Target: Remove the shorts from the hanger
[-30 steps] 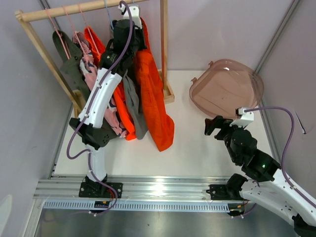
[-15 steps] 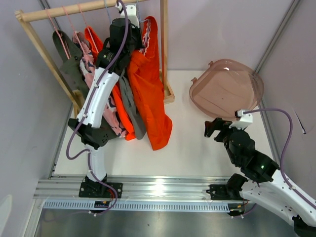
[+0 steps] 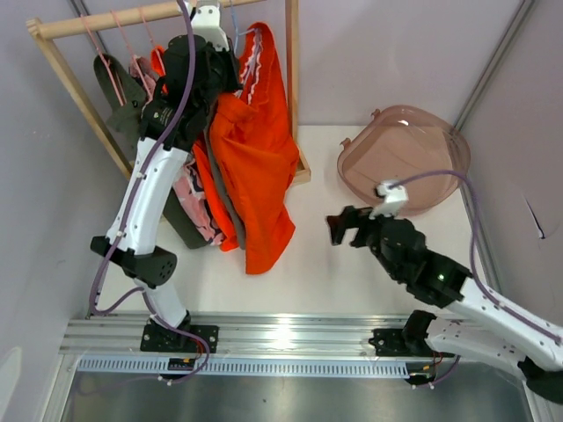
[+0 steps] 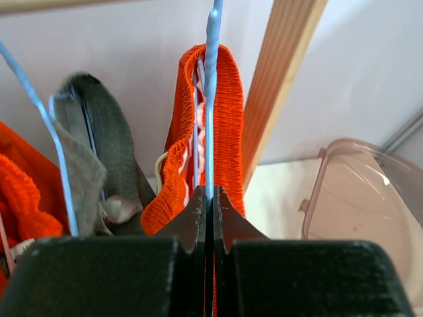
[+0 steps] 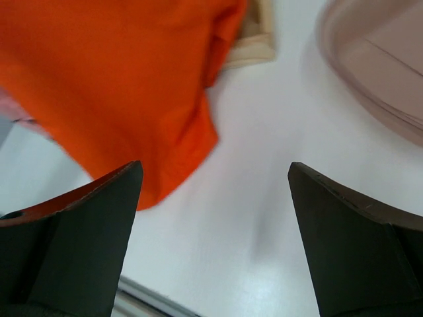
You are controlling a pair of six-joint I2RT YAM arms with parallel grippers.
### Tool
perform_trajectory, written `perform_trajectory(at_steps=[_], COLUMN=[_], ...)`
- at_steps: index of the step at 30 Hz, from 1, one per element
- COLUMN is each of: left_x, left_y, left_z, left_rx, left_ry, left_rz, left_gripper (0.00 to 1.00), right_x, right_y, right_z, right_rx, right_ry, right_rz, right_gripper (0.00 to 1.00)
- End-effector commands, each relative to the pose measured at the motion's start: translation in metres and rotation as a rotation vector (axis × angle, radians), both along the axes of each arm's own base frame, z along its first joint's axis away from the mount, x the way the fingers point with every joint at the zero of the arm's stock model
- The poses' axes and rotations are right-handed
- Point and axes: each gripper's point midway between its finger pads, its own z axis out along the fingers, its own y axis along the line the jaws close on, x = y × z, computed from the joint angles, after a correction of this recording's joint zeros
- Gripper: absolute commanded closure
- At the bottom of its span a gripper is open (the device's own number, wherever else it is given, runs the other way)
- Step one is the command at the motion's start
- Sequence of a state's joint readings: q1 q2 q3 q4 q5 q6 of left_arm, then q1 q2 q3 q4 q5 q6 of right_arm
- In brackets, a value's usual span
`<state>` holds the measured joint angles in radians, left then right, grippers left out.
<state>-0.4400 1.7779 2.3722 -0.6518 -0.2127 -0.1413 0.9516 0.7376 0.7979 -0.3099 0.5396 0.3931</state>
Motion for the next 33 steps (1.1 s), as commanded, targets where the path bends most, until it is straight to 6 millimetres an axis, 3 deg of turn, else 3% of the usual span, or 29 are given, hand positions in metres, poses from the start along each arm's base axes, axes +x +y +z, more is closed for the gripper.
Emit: perform_trajectory(at_steps=[1, 3, 4, 5, 6, 7, 8, 9, 10, 11, 12, 14, 16, 18, 21, 22, 24, 25, 26, 27, 29, 32, 33], left_x=[-0.016, -0.019, -0.021, -0.023, -0.024, -0.025, -0.028, -0.028, -0.03, -0.031, -0.033, -0.036, -0.04, -0.043, -0.052, -0.054, -0.058, -0.062, -0.064, -0.063, -0.063, -0.06, -0.058], left_y=[-0.008, -0.013, -0.014, -0.014, -0.016, -0.016, -0.015, -0.015, -0.014, -0.014, -0.013, -0.012, -0.01, -0.01, -0.004, -0.003, 0.001, 0.004, 0.005, 0.007, 0.01, 0.013, 0.014], left_z=[0.026, 0.026, 0.027, 0.029, 0.028, 0.028, 0.029, 0.027, 0.026, 0.025, 0.023, 0.024, 0.024, 0.024, 0.029, 0.028, 0.032, 0.033, 0.036, 0.034, 0.035, 0.037, 0.036], left_rx=[-0.068, -0.093, -0.099, -0.109, -0.11, -0.115, -0.12, -0.118, -0.118, -0.115, -0.111, -0.108, -0.104, -0.102, -0.105, -0.102, -0.111, -0.114, -0.118, -0.115, -0.113, -0.113, -0.112], left_ry=[-0.069, -0.058, -0.055, -0.055, -0.05, -0.049, -0.043, -0.036, -0.032, -0.03, -0.025, -0.032, -0.031, -0.025, -0.035, -0.033, -0.04, -0.04, -0.049, -0.047, -0.049, -0.054, -0.053], left_rz=[-0.022, -0.032, -0.034, -0.037, -0.041, -0.044, -0.044, -0.043, -0.043, -0.045, -0.046, -0.049, -0.051, -0.06, -0.059, -0.059, -0.058, -0.058, -0.059, -0.055, -0.049, -0.046, -0.043], left_gripper=[1.0, 1.0, 1.0, 1.0, 1.0, 1.0, 1.0, 1.0, 1.0, 1.0, 1.0, 1.0, 1.0, 1.0, 1.0, 1.0, 1.0, 1.0, 1.0, 1.0, 1.0, 1.0, 1.0], right_x=[0.0, 0.001, 0.01, 0.012, 0.012, 0.019, 0.021, 0.025, 0.031, 0.034, 0.037, 0.043, 0.045, 0.05, 0.058, 0.061, 0.064, 0.064, 0.06, 0.057, 0.048, 0.015, -0.011], right_y=[0.072, 0.101, 0.127, 0.14, 0.154, 0.177, 0.186, 0.195, 0.213, 0.218, 0.225, 0.245, 0.255, 0.266, 0.274, 0.273, 0.273, 0.273, 0.272, 0.268, 0.263, 0.259, 0.265], right_z=[0.086, 0.101, 0.09, 0.12, 0.127, 0.118, 0.139, 0.142, 0.128, 0.146, 0.147, 0.134, 0.138, 0.125, 0.105, 0.1, 0.088, 0.08, 0.078, 0.08, 0.072, 0.063, 0.058], right_rx=[0.073, 0.023, -0.028, 0.019, 0.02, -0.002, 0.033, 0.031, 0.0, 0.032, 0.033, 0.017, 0.035, 0.018, -0.018, -0.032, -0.055, -0.07, -0.07, -0.067, -0.091, -0.127, -0.144], right_ry=[-0.163, -0.192, -0.172, -0.202, -0.213, -0.209, -0.235, -0.242, -0.226, -0.242, -0.241, -0.219, -0.221, -0.213, -0.209, -0.204, -0.19, -0.181, -0.175, -0.174, -0.167, -0.149, -0.149], right_rz=[0.164, 0.161, 0.168, 0.175, 0.19, 0.202, 0.202, 0.199, 0.201, 0.196, 0.195, 0.202, 0.201, 0.197, 0.169, 0.149, 0.134, 0.132, 0.13, 0.125, 0.125, 0.15, 0.187], right_gripper=[0.01, 0.01, 0.01, 0.01, 0.0, 0.0, 0.01, 0.01, 0.0, 0.01, 0.01, 0.01, 0.0, 0.01, 0.21, 0.39, 0.56, 0.82, 0.94, 1.0, 1.0, 1.0, 1.0])
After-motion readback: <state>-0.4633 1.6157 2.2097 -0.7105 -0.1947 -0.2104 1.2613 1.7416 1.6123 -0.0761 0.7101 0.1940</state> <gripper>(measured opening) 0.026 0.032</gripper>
